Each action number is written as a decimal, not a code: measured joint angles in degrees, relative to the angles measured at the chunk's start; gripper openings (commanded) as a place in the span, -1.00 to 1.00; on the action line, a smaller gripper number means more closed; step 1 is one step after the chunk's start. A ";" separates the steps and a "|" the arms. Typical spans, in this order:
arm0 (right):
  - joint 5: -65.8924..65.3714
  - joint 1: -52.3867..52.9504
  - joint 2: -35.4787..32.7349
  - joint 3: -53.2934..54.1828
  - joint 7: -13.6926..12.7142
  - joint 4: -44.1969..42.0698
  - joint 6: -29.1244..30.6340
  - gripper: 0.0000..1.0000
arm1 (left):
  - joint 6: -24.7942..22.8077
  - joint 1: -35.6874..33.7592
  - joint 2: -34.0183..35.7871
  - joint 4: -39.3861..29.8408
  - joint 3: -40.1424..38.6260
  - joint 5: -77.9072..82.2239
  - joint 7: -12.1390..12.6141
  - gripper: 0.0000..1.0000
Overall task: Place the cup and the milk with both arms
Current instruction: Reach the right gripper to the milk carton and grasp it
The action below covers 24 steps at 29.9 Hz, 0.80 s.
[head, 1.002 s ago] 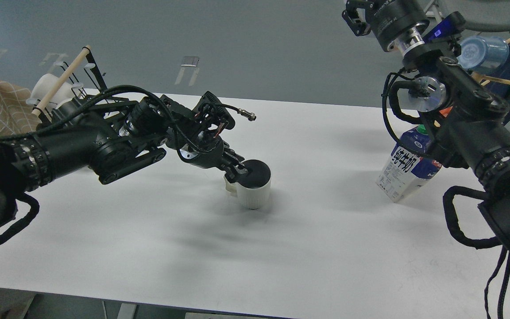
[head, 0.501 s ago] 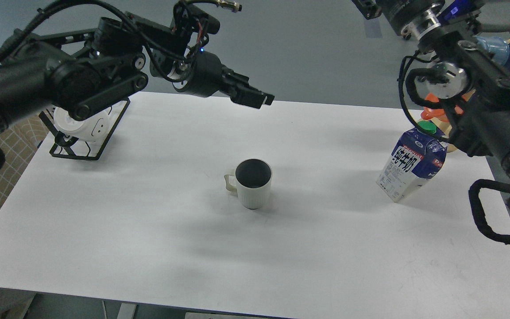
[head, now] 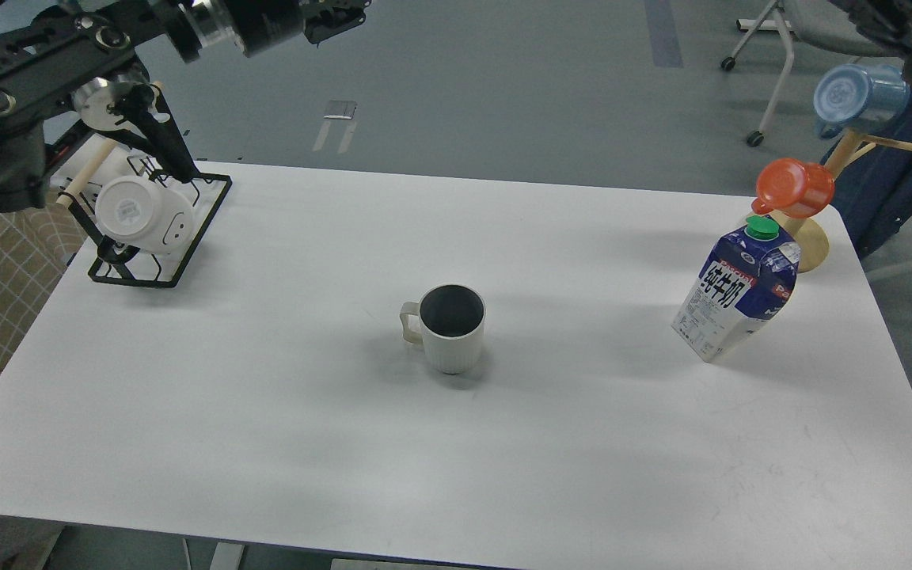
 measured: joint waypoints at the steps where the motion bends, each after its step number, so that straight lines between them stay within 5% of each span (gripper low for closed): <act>1: -2.52 -1.96 -2.13 -0.01 0.01 2.21 -2.20 1.00 | -0.10 0.31 0.08 -0.02 -0.08 -0.51 0.00 0.97; 5: -13.81 -12.11 -9.60 -0.06 0.01 8.57 -15.74 1.00 | -0.32 1.38 0.37 -0.11 -0.10 -0.93 0.00 0.97; 11: -27.54 -24.06 -11.44 -0.15 0.01 7.94 -32.70 1.00 | -0.29 1.70 -0.03 -0.18 -0.19 -1.03 0.00 0.97; 24: -36.15 -32.75 -0.85 0.12 0.01 -0.86 -35.13 1.00 | -0.45 2.05 -0.28 -0.36 -0.86 -0.99 0.00 0.97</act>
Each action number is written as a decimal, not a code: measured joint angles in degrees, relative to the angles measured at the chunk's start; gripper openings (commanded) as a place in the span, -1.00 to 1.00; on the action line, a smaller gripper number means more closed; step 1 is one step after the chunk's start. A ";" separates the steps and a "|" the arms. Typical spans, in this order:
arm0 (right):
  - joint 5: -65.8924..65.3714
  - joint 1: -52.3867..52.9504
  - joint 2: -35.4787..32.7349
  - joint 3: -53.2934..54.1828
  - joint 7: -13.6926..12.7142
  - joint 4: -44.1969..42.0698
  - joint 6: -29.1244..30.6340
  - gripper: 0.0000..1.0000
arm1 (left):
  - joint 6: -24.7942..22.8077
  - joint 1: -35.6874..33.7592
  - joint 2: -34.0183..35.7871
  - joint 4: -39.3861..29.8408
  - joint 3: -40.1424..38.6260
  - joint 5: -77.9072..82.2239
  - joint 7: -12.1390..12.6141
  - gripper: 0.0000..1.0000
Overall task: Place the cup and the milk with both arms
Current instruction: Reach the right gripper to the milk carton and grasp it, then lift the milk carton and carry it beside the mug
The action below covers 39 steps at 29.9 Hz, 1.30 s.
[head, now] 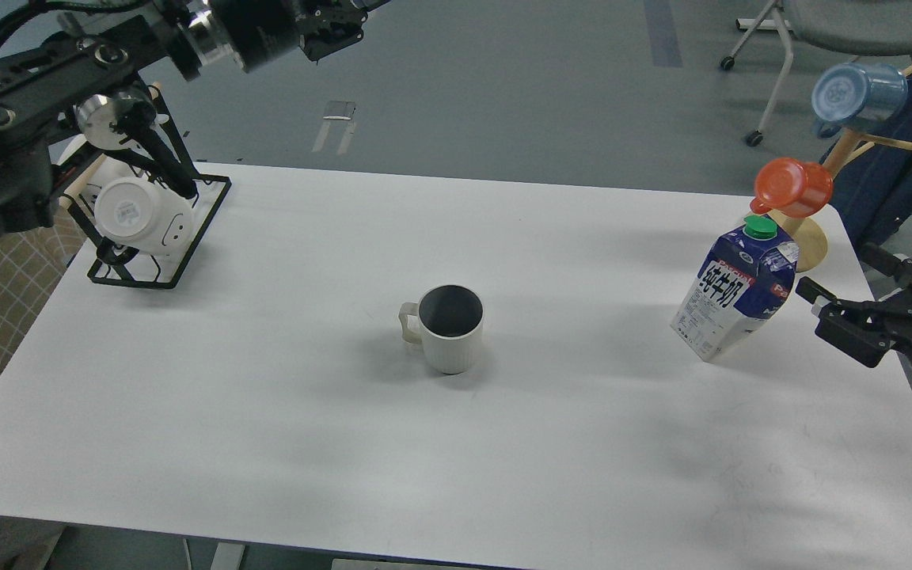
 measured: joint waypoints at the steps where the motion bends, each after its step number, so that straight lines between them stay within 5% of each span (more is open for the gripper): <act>1: -0.22 -0.02 1.05 0.03 0.01 -0.77 0.00 1.00 | 0.00 0.02 -0.05 0.00 0.00 0.01 0.00 0.97; 12: -0.50 0.05 7.62 0.10 0.00 -4.35 0.00 0.72 | 0.26 0.09 -0.16 -0.98 0.00 0.03 0.00 0.97; 21: -0.54 0.66 9.26 0.00 0.00 -6.57 0.00 -0.42 | 0.26 0.18 -0.16 -1.22 0.00 0.03 0.00 0.97; 29: -0.55 0.66 11.52 -0.33 -0.01 -7.59 0.00 -1.00 | 0.26 0.32 0.05 -1.34 0.00 0.03 -0.01 0.97; 39: -0.22 1.77 12.15 0.13 -0.01 -4.53 0.00 -1.00 | 0.26 0.44 0.03 -1.65 0.00 0.06 -0.01 0.97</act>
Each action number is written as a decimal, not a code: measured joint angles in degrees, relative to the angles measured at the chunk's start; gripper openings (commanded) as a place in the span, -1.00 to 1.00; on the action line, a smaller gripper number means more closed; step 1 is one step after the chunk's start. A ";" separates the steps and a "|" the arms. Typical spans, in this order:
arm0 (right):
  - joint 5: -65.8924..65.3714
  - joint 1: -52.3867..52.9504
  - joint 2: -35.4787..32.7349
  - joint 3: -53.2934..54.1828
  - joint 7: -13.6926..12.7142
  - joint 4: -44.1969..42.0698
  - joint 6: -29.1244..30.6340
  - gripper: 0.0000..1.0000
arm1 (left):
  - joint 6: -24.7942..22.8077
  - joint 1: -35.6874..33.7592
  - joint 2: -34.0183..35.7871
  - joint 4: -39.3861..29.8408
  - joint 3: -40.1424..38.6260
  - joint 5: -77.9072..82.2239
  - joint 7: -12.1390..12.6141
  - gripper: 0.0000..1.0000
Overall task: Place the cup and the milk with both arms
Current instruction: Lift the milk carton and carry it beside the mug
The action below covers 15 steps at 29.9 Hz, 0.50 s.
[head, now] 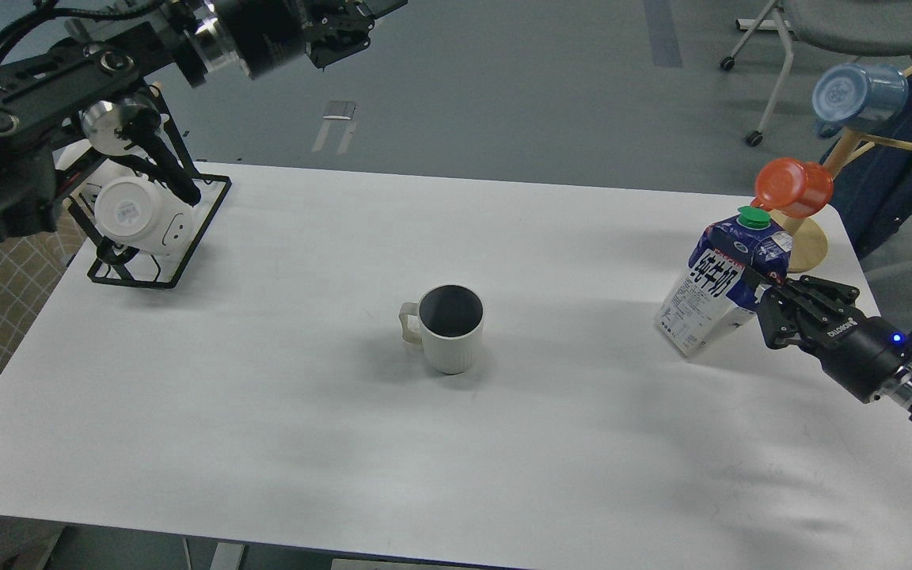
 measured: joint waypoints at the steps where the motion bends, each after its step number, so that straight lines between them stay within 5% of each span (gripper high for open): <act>1: 0.02 0.52 -0.08 0.07 0.00 0.85 0.00 -1.00 | 0.00 0.00 -0.04 0.00 0.00 0.00 0.00 0.97; 15: -7.85 7.03 6.85 -0.64 0.01 2.22 0.02 -1.00 | 0.02 0.05 0.60 -0.82 0.07 0.15 0.00 0.97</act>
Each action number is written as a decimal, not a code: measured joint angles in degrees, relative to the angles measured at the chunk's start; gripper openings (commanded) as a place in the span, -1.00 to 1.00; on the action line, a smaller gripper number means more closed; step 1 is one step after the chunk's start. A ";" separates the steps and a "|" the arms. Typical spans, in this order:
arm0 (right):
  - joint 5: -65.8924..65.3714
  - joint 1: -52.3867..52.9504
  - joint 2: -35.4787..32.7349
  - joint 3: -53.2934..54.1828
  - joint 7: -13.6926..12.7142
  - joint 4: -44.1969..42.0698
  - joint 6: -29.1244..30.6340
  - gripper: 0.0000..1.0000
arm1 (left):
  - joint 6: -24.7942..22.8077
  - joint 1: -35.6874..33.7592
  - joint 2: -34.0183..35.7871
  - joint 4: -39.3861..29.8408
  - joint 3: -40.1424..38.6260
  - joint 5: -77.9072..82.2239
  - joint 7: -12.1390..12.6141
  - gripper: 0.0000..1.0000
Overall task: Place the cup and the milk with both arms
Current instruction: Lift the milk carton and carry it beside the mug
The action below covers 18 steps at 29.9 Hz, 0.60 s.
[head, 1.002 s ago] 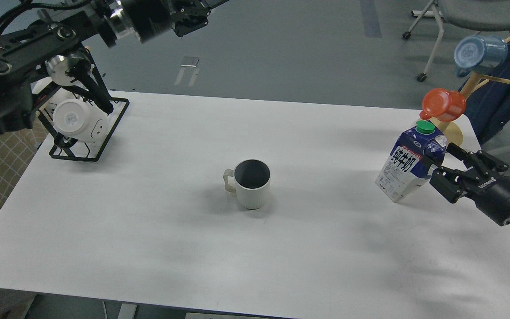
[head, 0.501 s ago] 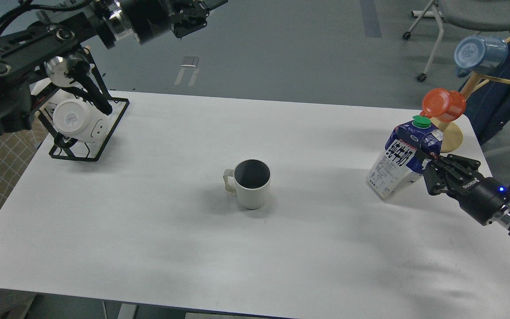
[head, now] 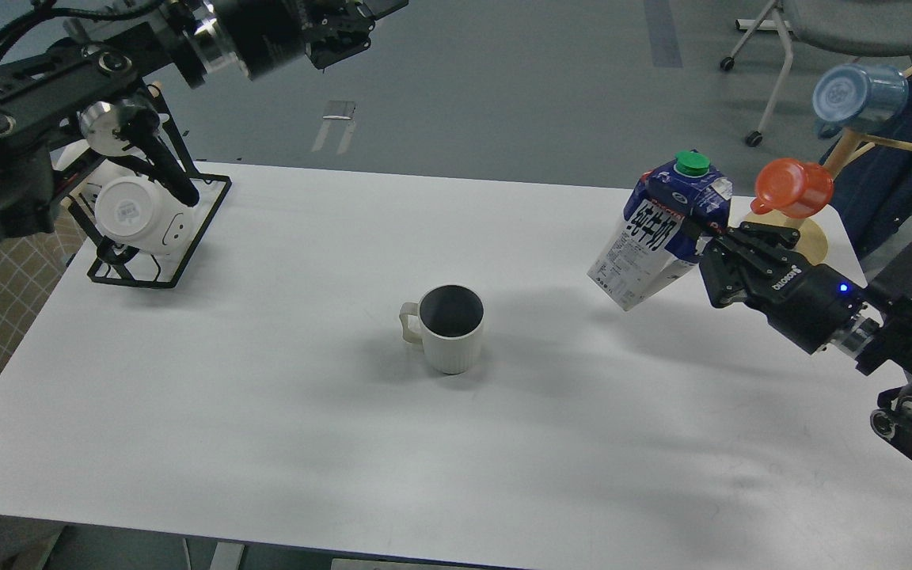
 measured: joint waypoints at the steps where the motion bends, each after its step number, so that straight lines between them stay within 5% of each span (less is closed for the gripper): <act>1: -0.74 0.11 0.67 -0.01 0.00 -0.18 0.00 -1.00 | 0.00 0.00 0.01 0.01 0.00 0.00 0.00 0.97; 18: -3.31 7.10 13.37 -7.44 0.00 -8.84 0.00 -1.00 | -0.02 0.05 -0.02 0.02 0.02 0.34 0.00 0.97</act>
